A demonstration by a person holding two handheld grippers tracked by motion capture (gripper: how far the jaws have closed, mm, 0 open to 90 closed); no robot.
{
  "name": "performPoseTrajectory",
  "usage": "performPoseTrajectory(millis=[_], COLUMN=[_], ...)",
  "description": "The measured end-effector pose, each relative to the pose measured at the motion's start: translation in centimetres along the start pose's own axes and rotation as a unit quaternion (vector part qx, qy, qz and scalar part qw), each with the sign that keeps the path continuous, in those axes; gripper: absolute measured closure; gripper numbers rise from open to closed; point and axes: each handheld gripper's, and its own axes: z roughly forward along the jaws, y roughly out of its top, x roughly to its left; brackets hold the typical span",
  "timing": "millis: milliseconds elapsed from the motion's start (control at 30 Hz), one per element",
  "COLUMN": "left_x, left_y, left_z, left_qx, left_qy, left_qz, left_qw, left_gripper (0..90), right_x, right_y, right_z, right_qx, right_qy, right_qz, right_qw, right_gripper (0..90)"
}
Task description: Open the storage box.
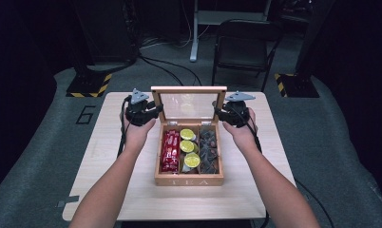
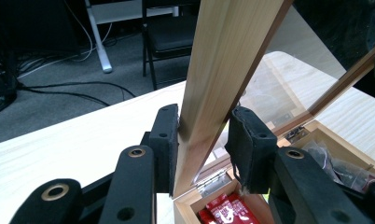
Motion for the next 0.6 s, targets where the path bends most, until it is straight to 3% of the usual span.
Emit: performPoseTrajectory(millis=[233,367,600], left_x=[0.2,0.2,0.4], left_y=[-0.1,-0.4,-0.5], left_z=[0.4,0.9,1.6], left_qx=[-0.003,0.011,0.014], left_qy=[0.0,0.004,0.008], left_qz=[0.001,0.005,0.003], left_qw=[1.0,0.9999,0.9999], left_gripper=[63.8,63.8,63.7], right_x=[-0.2,-0.1,-0.2], right_y=[-0.3,-0.3,-0.6], right_z=[0.6,1.0,1.5], right_qx=[0.007,0.008,0.014], right_qy=[-0.002,-0.009,-0.013], right_qz=[-0.002,-0.002,-0.004], right_qw=[1.0,0.9999,0.9998], right_gripper=[62.8,62.3,63.1])
